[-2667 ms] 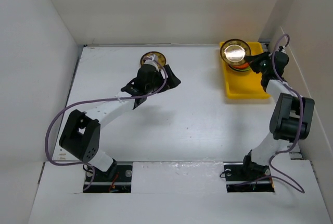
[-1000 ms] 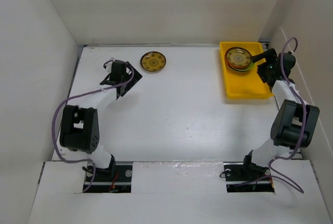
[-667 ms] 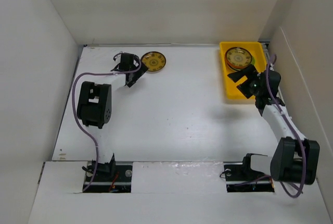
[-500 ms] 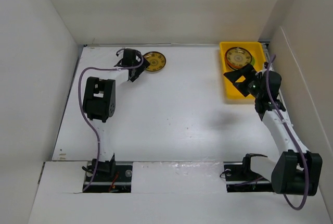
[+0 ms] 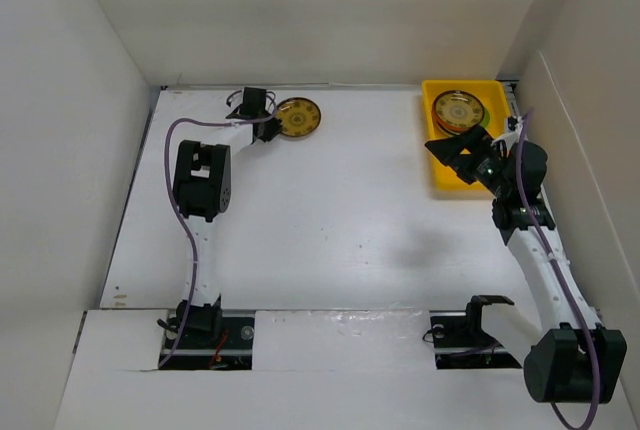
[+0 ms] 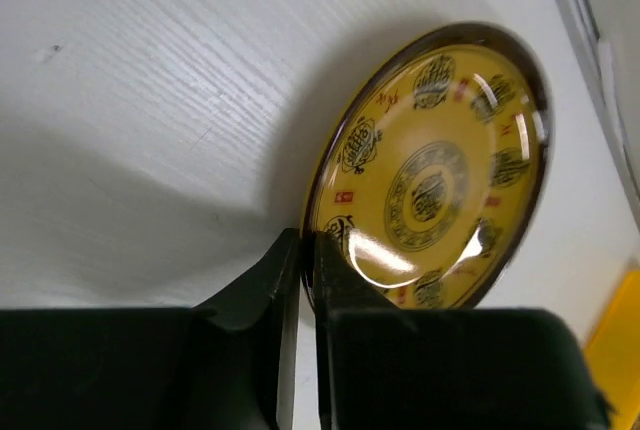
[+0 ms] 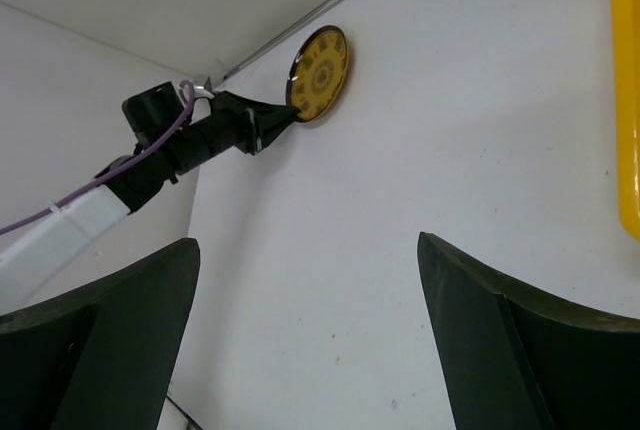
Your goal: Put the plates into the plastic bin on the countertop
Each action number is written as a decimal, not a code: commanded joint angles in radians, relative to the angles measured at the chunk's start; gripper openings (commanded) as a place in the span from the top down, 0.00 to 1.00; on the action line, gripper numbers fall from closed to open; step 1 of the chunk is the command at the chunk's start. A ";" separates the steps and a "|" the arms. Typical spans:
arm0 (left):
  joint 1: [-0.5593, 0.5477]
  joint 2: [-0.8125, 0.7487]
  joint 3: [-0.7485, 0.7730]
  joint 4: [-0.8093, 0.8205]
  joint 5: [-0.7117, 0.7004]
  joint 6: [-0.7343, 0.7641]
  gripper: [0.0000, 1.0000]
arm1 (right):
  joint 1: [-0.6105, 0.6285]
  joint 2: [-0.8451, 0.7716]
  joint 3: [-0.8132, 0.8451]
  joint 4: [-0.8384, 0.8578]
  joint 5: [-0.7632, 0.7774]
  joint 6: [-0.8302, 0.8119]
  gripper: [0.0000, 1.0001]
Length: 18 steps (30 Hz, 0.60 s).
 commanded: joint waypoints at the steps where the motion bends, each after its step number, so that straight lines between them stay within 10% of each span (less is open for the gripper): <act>1: 0.001 0.042 0.023 -0.126 -0.010 -0.002 1.00 | 0.009 -0.009 0.024 -0.022 0.024 -0.034 0.05; 5: 0.001 0.001 0.009 -0.118 0.013 0.038 1.00 | 0.009 -0.009 0.033 -0.022 0.002 -0.077 0.05; 14: -0.175 -0.553 -0.520 0.140 0.034 0.210 1.00 | 0.149 0.108 0.083 0.062 -0.073 -0.304 0.06; 18: -0.222 -0.633 -0.620 0.222 0.253 0.259 1.00 | 0.159 0.225 0.120 0.071 -0.125 -0.337 0.08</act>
